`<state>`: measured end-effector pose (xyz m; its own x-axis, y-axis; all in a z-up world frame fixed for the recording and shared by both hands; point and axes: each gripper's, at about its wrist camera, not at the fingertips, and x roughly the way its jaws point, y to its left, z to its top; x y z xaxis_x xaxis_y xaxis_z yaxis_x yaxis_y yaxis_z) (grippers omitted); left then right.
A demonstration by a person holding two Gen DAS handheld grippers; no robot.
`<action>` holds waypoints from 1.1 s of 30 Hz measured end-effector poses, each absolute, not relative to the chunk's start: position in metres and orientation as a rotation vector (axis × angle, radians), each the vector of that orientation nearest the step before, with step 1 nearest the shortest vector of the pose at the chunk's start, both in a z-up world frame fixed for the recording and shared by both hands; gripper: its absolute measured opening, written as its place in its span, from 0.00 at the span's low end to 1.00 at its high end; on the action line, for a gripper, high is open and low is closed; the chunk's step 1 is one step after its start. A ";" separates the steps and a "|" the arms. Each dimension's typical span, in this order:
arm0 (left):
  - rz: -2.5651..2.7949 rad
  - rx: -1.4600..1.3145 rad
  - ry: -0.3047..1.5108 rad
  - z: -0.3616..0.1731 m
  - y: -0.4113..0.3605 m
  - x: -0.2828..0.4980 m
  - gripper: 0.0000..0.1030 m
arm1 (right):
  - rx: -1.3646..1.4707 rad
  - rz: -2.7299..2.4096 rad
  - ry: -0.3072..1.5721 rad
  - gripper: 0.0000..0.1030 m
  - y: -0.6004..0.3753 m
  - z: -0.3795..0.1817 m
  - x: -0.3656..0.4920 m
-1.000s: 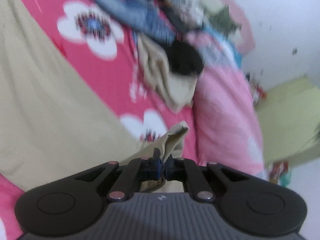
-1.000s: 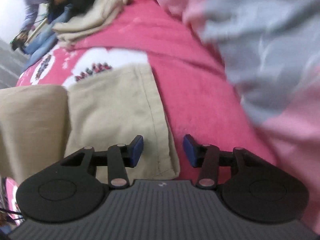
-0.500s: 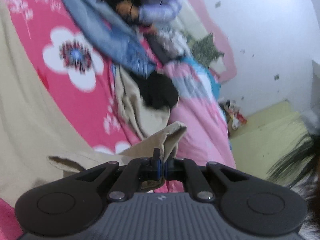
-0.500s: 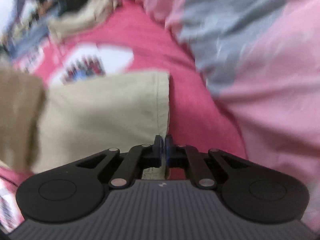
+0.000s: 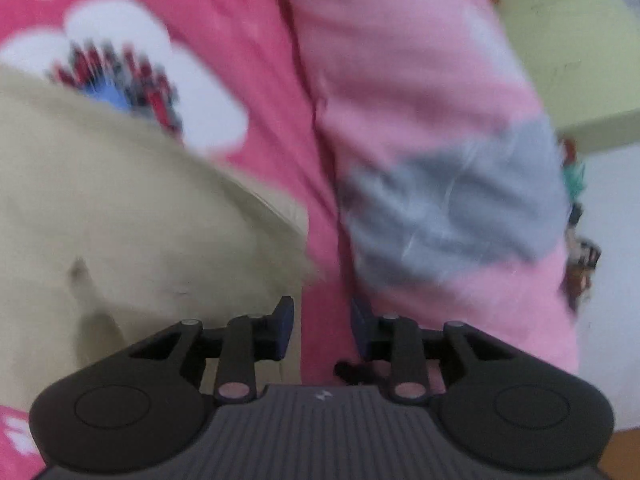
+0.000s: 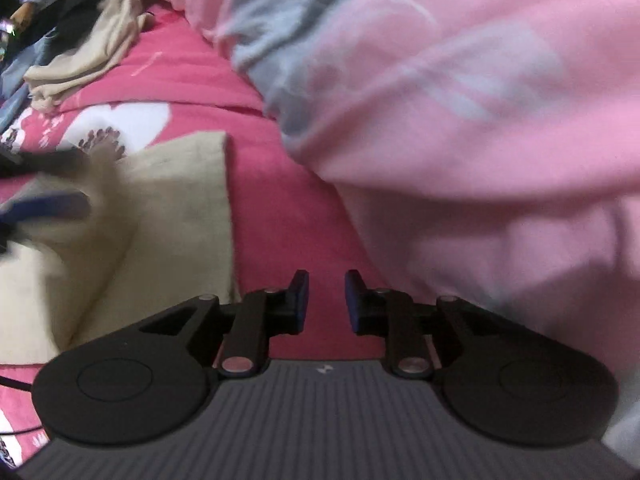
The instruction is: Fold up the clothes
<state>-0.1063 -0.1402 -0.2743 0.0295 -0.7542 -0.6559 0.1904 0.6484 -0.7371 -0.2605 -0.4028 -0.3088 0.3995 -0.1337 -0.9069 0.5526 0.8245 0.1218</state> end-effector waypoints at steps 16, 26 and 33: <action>-0.837 0.298 0.977 -0.259 -0.132 -0.141 0.46 | 0.580 -0.057 1.002 0.41 -0.410 -0.311 -0.175; -0.950 0.653 0.775 -0.307 -0.180 -0.173 0.18 | 0.128 0.104 1.143 0.10 -0.380 -0.292 -0.130; -1.033 0.273 1.027 -0.283 -0.181 -0.159 0.06 | -0.254 0.193 1.148 0.10 -0.362 -0.282 -0.119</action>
<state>-0.1585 -0.1811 -0.2826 0.1193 -0.5782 -0.8071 0.8105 0.5263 -0.2572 -0.1187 -0.3620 -0.2817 0.3987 0.0208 -0.9169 -0.2799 0.9548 -0.1001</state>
